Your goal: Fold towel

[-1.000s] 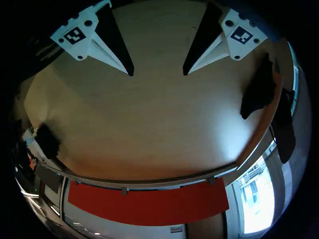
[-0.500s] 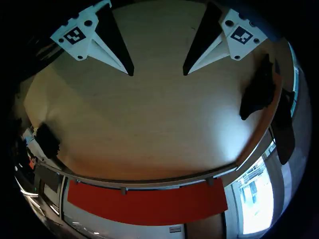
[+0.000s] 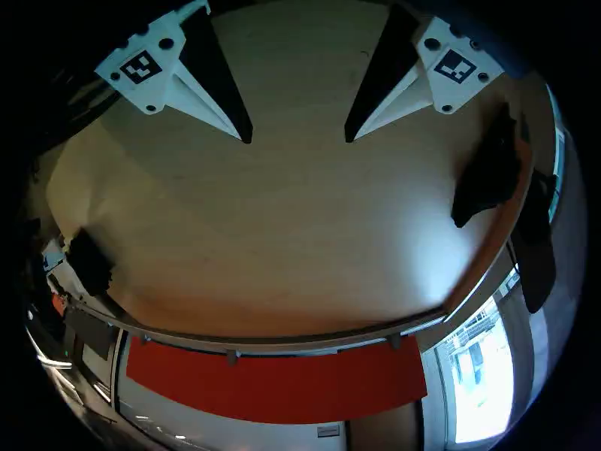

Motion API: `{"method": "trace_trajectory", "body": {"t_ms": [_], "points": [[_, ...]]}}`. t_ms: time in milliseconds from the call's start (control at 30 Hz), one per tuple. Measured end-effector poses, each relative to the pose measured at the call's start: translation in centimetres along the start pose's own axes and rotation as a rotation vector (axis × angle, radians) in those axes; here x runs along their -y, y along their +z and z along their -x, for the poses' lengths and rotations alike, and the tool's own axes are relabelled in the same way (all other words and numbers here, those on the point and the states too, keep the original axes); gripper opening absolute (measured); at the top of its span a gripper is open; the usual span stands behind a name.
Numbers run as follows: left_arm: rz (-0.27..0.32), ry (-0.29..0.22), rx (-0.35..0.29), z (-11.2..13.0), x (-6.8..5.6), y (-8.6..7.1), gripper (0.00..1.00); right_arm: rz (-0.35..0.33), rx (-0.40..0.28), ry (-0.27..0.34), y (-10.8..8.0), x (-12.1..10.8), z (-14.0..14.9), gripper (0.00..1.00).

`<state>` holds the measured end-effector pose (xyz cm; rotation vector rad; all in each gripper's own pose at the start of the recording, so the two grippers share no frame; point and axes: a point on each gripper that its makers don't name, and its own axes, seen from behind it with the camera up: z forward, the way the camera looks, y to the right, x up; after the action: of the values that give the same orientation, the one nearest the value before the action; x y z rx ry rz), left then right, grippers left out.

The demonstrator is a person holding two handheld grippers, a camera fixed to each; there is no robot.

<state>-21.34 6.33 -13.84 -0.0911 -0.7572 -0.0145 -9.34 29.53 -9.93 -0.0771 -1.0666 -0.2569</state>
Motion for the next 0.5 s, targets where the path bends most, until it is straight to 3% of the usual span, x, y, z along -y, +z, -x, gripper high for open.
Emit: {"method": "trace_trajectory", "body": {"t_ms": [200,500], "points": [[-0.003,-0.009,-0.008,0.0,0.1,-0.1,0.91,-0.006,-0.027,0.009,-0.5,0.9,-0.6,0.99],[-0.007,-0.053,-0.015,0.2,0.5,-0.2,0.91,-0.009,-0.125,0.046,-1.7,2.8,-3.1,0.99]]}}
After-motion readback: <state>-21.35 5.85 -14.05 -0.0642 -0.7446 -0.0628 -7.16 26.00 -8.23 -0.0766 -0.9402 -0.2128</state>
